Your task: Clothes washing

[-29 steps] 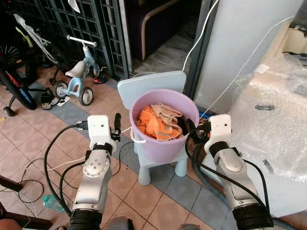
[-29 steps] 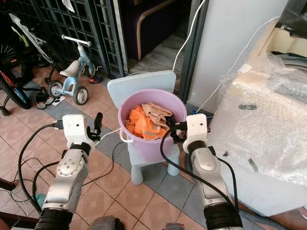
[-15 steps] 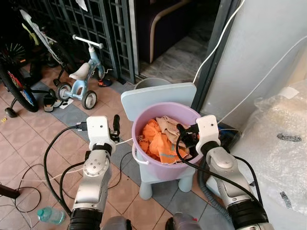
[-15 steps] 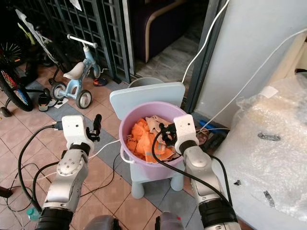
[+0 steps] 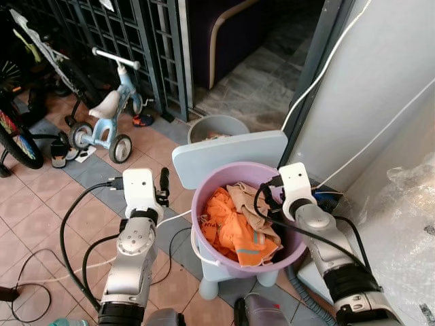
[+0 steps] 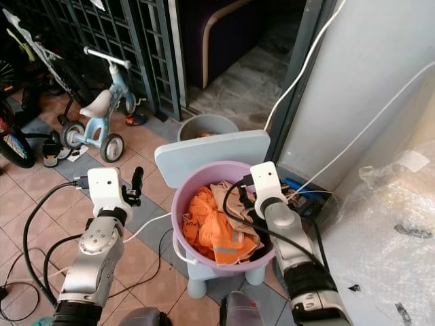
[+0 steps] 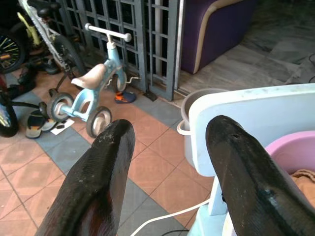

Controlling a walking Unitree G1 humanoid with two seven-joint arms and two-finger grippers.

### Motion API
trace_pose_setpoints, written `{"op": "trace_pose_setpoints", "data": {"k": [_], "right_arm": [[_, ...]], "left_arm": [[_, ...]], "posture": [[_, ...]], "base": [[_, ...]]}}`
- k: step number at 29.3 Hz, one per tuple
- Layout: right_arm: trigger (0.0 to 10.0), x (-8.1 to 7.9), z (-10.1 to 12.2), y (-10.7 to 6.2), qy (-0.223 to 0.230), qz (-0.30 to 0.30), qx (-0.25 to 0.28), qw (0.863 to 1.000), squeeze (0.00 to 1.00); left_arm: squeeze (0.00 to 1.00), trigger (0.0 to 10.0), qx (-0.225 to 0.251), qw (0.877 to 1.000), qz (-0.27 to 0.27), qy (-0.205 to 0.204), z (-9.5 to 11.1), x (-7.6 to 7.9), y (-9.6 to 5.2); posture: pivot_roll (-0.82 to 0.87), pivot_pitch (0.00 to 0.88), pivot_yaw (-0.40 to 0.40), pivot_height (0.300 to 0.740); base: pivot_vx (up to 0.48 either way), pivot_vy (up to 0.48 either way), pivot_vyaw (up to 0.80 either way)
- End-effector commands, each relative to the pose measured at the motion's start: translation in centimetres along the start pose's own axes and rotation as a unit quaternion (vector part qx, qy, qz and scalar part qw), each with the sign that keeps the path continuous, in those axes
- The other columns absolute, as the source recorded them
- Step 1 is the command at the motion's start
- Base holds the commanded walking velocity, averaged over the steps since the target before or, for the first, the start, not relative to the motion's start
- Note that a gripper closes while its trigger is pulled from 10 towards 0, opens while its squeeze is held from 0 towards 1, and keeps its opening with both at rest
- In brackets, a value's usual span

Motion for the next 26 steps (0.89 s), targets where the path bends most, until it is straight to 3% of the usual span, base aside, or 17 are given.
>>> {"op": "trace_pose_setpoints", "data": {"k": [1, 10, 18, 26], "right_arm": [[10.0, -0.6, 0.6, 0.3, -0.002, 0.011, 0.000, 1.000, 0.00], [10.0, -1.8, 0.5, 0.6, -0.019, 0.047, -0.012, 0.999, 0.00], [10.0, -1.9, -0.3, 0.3, -0.025, 0.088, -0.027, 0.995, 0.00], [10.0, -4.1, -1.4, 0.1, -0.052, 0.166, -0.047, 0.984, 0.00]], "left_arm": [[0.00, 10.0, 0.000, 1.000, 0.004, 0.008, 0.2, -0.4, -0.3], [0.00, 10.0, -0.015, 1.000, 0.022, -0.001, -0.1, -0.8, -1.4], [0.00, 10.0, -0.025, 0.999, 0.031, -0.007, -0.1, -1.2, -1.7], [0.00, 10.0, -0.040, 0.998, 0.037, 0.006, -0.2, -1.4, -2.5]], "posture": [[0.04, 0.131, -0.037, 0.740], [0.05, 0.170, -0.055, 0.740], [0.05, 0.199, -0.034, 0.740], [0.08, 0.223, -0.037, 0.740]], "base": [[0.000, 0.000, 0.00], [0.330, -0.345, 0.00], [0.000, 0.000, 0.00], [0.000, 0.000, 0.00]]}}
Point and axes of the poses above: a point about 5 cm out from each wrist's last joint towards the gripper, its own y axis pointing out of the wrist towards the gripper, its own z axis along the axis of the wrist's last joint, x = y × z, the point moved 3 cm from there along y, pointing out of the wrist towards the gripper, and after that the axes turned 11 degrees about -y, right-handed, at the moved point
